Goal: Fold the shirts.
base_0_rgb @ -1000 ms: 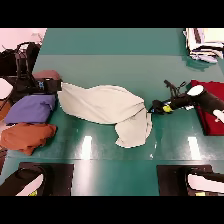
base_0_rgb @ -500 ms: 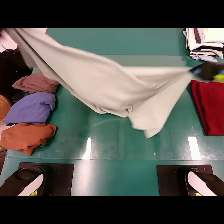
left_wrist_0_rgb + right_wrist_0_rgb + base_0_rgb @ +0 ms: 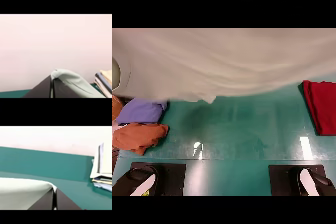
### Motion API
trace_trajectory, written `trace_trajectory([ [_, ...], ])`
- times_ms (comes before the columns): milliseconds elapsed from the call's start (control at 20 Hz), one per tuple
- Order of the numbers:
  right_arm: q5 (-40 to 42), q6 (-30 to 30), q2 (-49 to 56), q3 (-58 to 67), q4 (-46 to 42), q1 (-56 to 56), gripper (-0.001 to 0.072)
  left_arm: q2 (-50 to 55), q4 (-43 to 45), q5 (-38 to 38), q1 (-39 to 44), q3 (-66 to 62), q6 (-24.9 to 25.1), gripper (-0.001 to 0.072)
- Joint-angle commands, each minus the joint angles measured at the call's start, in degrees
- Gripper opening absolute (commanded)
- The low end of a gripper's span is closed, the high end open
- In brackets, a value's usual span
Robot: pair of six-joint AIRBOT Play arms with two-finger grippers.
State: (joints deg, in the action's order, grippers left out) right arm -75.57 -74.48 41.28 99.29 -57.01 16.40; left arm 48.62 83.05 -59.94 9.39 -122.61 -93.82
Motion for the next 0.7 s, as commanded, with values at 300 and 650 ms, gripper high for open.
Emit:
trace_trajectory([
  [300,-13.5,-8.0,11.1,4.0,0.0,3.2,0.0011,4.9,1.2,-1.4,0.0,14.9,4.2,0.0024],
  [650,-7.7,-7.1,26.4,-21.3,-0.2,-0.2,0.0012,30.3,0.8,2.8,0.0,28.0,3.7,0.0025],
])
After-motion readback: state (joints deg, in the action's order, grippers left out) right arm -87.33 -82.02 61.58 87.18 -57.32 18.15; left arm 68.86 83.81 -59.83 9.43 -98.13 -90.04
